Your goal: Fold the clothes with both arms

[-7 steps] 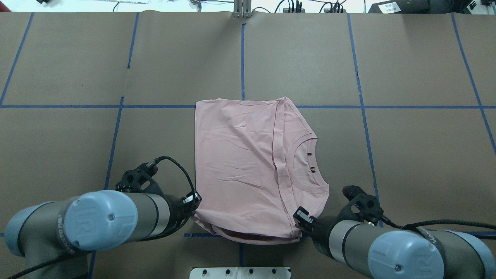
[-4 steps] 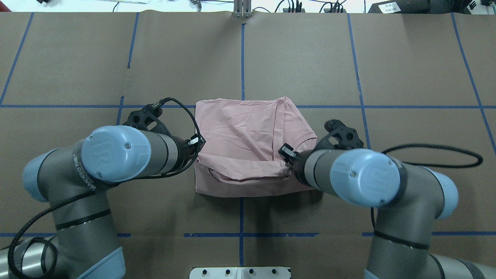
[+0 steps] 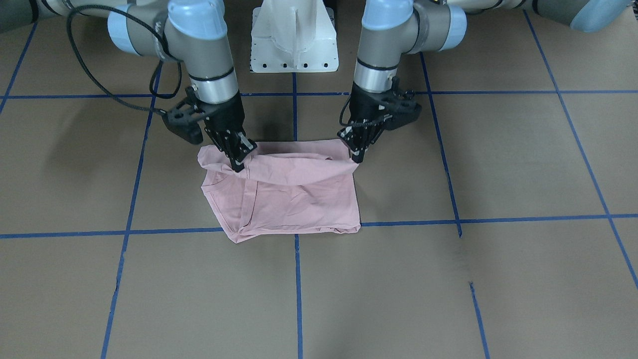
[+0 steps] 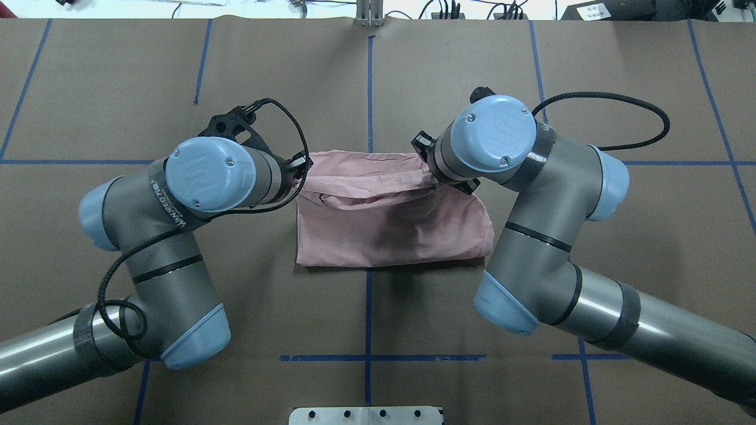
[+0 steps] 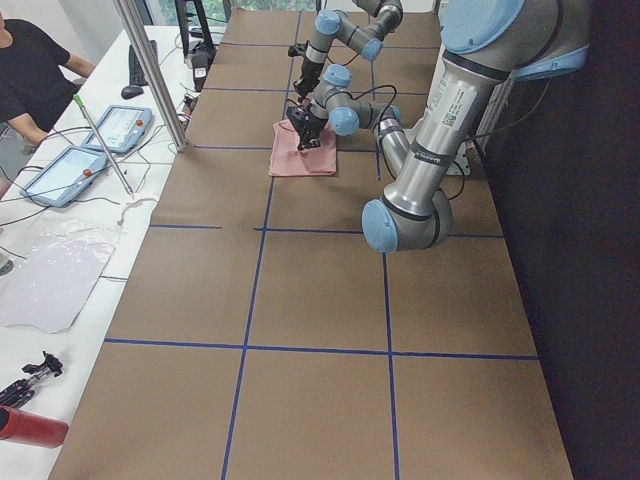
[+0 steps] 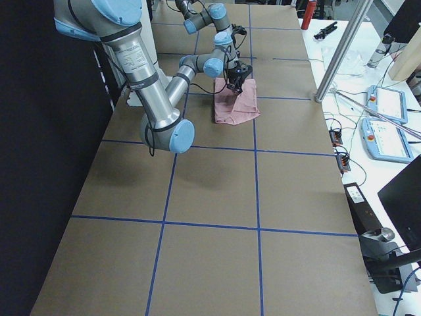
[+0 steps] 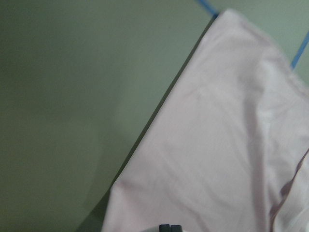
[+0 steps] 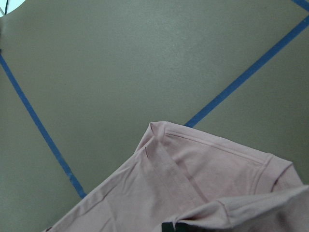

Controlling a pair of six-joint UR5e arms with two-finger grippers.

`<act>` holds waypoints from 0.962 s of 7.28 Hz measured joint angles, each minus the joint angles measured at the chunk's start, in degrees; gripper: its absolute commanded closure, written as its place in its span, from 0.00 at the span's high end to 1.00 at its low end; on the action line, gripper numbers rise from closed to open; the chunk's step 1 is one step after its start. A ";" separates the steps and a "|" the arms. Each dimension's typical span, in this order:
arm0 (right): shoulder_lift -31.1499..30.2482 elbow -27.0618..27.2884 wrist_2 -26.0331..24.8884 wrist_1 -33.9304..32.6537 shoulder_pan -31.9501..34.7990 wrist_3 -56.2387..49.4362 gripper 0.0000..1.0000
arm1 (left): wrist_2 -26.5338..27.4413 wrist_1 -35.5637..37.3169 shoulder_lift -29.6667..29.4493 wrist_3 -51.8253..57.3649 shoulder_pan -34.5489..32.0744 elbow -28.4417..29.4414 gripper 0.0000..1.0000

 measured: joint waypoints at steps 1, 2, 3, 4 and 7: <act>1.07 -2.84 0.11 1.75 0.41 -0.14 0.00 | 0.94 -1.56 -0.93 0.33 -0.31 2.69 0.00; 1.98 -6.34 0.58 4.41 1.10 -0.70 0.20 | 1.71 -2.90 -1.42 1.67 -1.04 4.95 0.08; 3.63 -11.85 2.22 8.06 2.71 -2.74 0.99 | 2.08 -5.38 -2.44 4.87 -2.95 9.05 0.41; 6.35 -19.49 4.03 12.70 4.67 -6.10 1.00 | 2.23 -9.92 -4.27 9.09 -5.56 15.67 0.50; 9.64 -30.96 14.39 20.06 14.03 -18.33 1.00 | 1.83 -18.81 -6.43 14.92 -8.96 24.16 0.50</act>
